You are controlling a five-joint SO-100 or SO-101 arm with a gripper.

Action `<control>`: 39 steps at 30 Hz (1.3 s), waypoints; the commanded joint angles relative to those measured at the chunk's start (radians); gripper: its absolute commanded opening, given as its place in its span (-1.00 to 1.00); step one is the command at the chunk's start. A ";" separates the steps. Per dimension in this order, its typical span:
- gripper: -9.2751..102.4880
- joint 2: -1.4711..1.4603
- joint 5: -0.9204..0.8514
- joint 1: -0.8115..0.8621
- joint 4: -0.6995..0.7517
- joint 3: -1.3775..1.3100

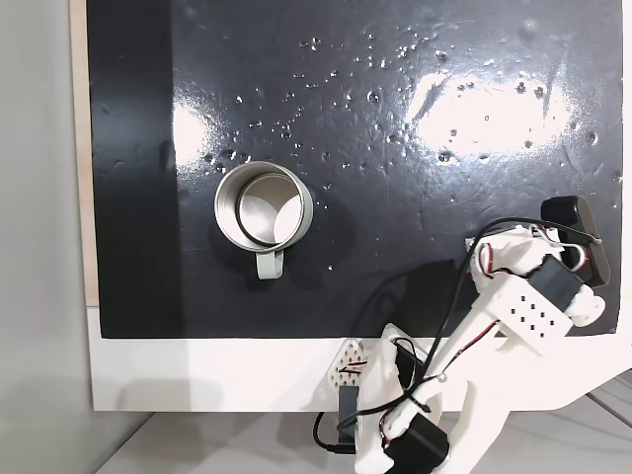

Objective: Grasp a pengrip and put it in the cup.

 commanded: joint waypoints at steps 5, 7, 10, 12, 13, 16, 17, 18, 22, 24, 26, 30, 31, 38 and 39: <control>-0.83 0.218 0.268 -0.354 0.049 -0.034; -0.83 0.242 0.334 -0.451 0.055 -0.058; -0.83 0.241 0.425 -0.577 0.055 -0.114; -0.83 0.229 0.476 -0.647 0.051 -0.156; -0.83 0.222 0.497 -0.683 0.048 -0.178; -0.83 0.213 0.554 -0.784 0.031 -0.230; -0.83 0.213 0.566 -0.818 0.021 -0.244; -0.83 0.212 0.575 -0.851 0.008 -0.255; -0.83 0.196 0.600 -0.962 -0.037 -0.296; -0.83 0.190 0.623 -1.002 -0.064 -0.304; -0.83 0.184 0.635 -1.042 -0.091 -0.304; -0.83 0.173 0.672 -1.132 -0.126 -0.293; -0.83 0.173 0.676 -1.158 -0.132 -0.288; -0.83 0.178 0.704 -1.256 -0.152 -0.282; -0.83 0.178 0.706 -1.258 -0.152 -0.279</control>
